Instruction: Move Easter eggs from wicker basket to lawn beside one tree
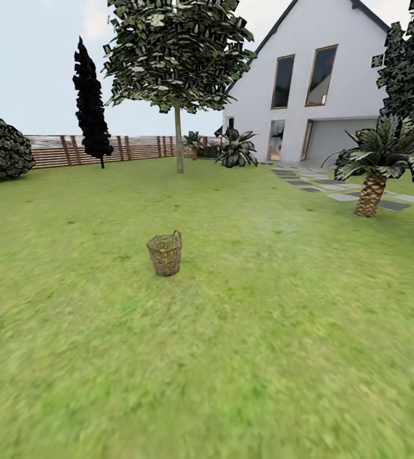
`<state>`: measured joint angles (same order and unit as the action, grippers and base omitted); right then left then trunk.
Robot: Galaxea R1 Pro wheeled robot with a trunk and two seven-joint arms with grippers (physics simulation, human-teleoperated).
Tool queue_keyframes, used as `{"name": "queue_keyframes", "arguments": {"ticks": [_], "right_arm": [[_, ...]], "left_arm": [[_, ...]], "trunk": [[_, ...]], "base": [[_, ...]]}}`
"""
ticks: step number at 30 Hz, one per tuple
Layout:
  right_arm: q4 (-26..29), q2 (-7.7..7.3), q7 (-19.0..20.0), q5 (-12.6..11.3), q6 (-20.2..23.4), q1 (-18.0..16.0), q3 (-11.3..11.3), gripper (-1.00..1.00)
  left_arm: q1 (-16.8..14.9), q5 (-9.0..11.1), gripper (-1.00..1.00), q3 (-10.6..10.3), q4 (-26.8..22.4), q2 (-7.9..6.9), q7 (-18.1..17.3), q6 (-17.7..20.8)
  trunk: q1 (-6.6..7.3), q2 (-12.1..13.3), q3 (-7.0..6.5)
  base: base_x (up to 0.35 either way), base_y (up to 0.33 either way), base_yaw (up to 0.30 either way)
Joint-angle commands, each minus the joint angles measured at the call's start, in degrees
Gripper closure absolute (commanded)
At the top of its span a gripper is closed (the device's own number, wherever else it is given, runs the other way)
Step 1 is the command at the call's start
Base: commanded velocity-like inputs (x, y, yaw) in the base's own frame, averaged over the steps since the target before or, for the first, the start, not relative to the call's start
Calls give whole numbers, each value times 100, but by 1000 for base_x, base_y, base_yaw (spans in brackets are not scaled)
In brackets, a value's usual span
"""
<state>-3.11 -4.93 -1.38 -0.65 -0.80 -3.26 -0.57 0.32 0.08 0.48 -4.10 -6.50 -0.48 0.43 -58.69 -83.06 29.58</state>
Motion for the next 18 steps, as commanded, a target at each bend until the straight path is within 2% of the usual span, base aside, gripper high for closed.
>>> {"name": "queue_keyframes", "arguments": {"ticks": [1,18], "right_arm": [[-14,1,-11,-6,-8,-8,-7,-100],[-14,5,-11,-5,-8,-8,-5,-100]], "left_arm": [[3,1,-100,5,-11,-1,-5,5],[3,1,-100,4,-11,-1,-5,4]], "trunk": [[-3,-2,4],[-3,-2,4]], "base": [[337,0,0],[337,0,0]]}}
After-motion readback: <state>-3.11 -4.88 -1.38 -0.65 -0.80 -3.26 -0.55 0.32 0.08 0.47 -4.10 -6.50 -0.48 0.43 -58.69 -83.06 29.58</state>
